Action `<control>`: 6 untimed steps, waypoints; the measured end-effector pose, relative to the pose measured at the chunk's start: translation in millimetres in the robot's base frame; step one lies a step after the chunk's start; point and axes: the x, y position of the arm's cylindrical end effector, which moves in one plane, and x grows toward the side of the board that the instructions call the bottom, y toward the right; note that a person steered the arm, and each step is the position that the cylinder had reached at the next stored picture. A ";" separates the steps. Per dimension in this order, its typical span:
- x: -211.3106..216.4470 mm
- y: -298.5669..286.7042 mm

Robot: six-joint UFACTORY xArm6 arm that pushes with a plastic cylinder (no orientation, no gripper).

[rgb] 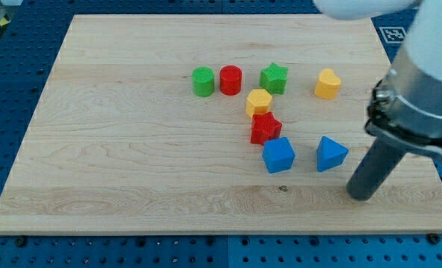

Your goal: Move the blue triangle below the blue cube

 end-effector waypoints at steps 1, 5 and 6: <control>-39.7 12.5; -53.1 -24.7; -31.8 -24.9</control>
